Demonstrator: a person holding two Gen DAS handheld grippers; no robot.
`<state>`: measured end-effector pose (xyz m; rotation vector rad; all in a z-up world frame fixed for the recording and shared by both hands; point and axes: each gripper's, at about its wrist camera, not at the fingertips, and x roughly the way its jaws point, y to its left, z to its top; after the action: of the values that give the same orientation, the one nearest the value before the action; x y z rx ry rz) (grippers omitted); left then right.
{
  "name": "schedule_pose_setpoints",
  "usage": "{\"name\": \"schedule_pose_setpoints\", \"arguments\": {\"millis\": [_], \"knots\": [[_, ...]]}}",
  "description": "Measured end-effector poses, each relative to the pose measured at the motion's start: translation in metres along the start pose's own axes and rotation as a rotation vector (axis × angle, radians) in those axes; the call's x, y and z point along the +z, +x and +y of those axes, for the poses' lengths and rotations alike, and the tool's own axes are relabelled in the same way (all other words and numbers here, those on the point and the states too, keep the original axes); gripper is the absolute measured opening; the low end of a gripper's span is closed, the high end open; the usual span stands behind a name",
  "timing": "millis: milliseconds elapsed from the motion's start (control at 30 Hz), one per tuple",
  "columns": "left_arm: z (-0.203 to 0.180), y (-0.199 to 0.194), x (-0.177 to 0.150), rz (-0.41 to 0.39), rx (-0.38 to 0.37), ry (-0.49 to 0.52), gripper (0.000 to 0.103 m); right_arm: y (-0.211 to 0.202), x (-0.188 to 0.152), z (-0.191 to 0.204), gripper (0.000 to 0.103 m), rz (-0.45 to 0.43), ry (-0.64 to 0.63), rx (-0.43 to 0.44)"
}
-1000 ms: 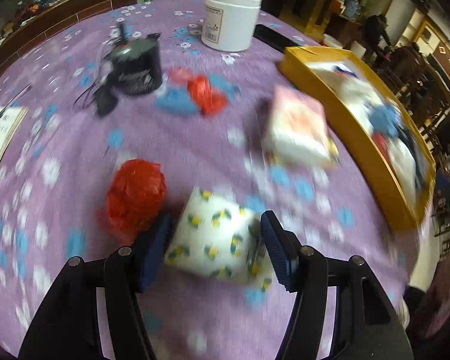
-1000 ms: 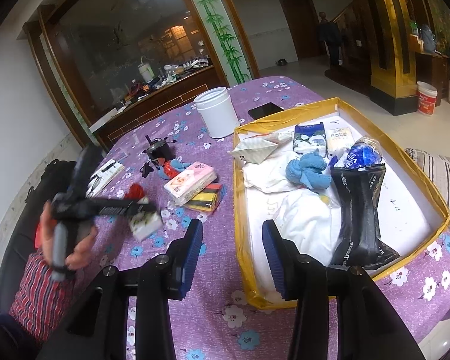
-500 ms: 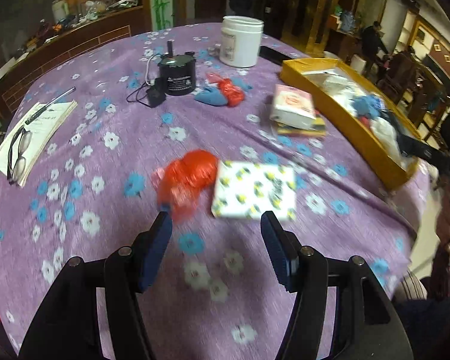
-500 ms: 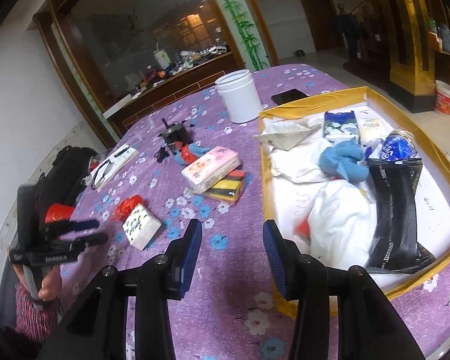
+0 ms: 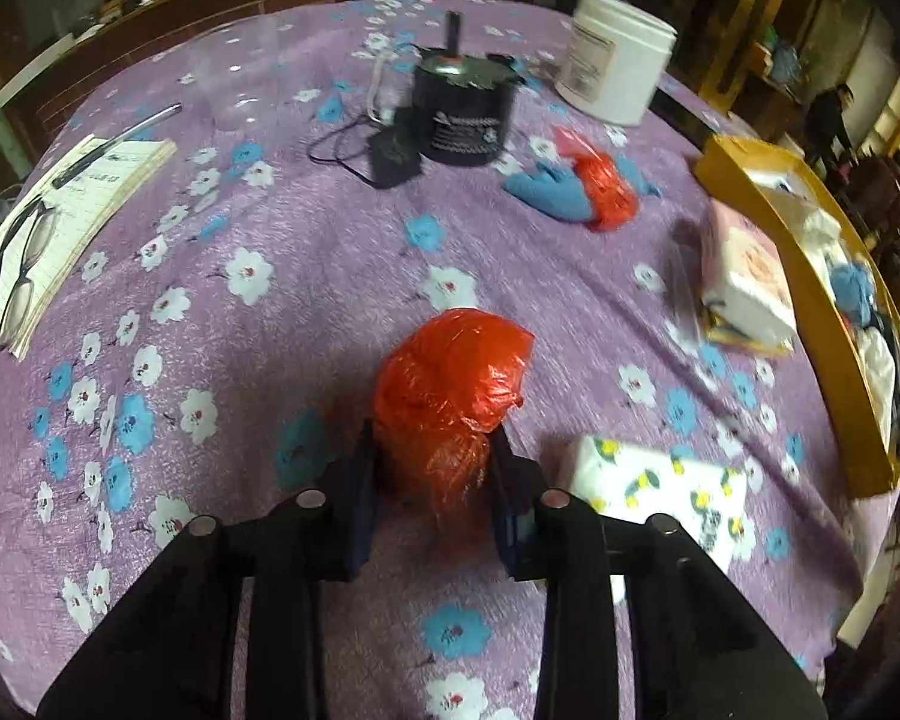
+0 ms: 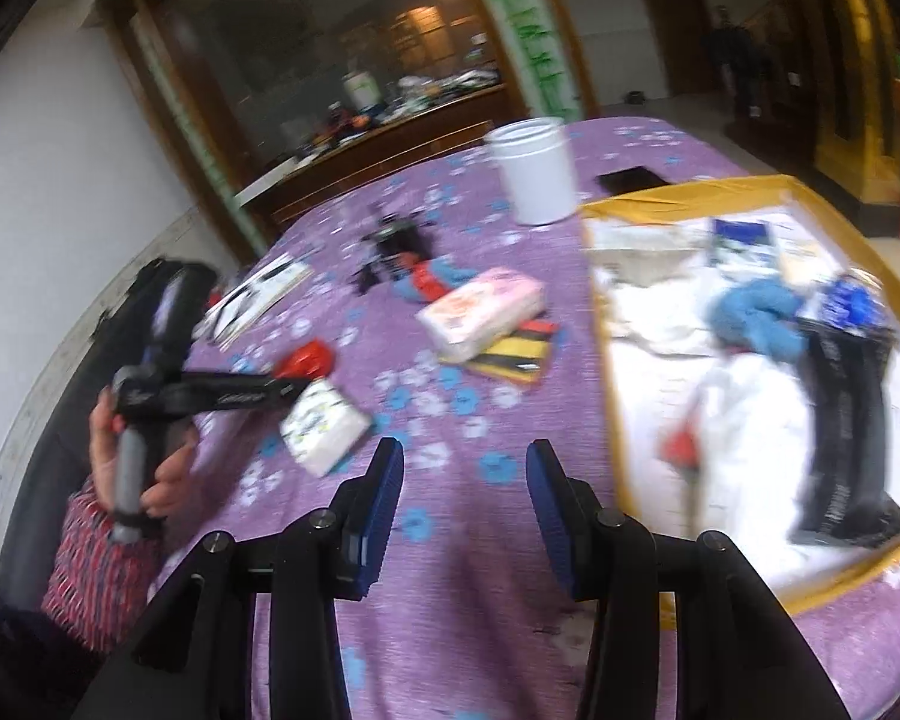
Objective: Organize soft objects
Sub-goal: 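Grasp the red plastic bag with the left tool while the right grasps the lemon-print tissue box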
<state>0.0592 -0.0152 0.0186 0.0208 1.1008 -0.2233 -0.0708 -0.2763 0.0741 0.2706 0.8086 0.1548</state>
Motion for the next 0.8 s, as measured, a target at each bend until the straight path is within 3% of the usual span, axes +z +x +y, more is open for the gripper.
{"name": "schedule_pose_setpoints", "arguments": {"millis": [67,133,267,367,467,700,800], "knots": [[0.007,-0.003,0.0,-0.022,-0.008,-0.025,0.026,0.009,0.004,0.015,0.05,0.032,-0.048,0.035],[0.015,-0.008,0.0,-0.037,-0.027,-0.049,0.026,0.024,0.009,0.037,0.061,0.084,-0.128,0.086],[0.022,-0.01,0.001,-0.052,-0.044,-0.068,0.026,0.053,0.017,0.08,0.068,0.153,-0.302,0.14],[0.019,-0.013,0.001,-0.075,-0.014,-0.049,0.026,0.08,0.024,0.105,0.068,0.199,-0.413,0.158],[0.021,-0.015,0.002,-0.082,-0.032,-0.058,0.026,0.106,0.028,0.12,0.068,0.253,-0.498,0.147],[0.021,-0.016,0.003,-0.084,-0.039,-0.059,0.026,0.152,0.019,0.127,0.068,0.35,-0.653,0.038],[0.021,-0.016,0.003,-0.088,-0.034,-0.062,0.026,0.165,0.015,0.125,0.058,0.379,-0.653,0.012]]}}
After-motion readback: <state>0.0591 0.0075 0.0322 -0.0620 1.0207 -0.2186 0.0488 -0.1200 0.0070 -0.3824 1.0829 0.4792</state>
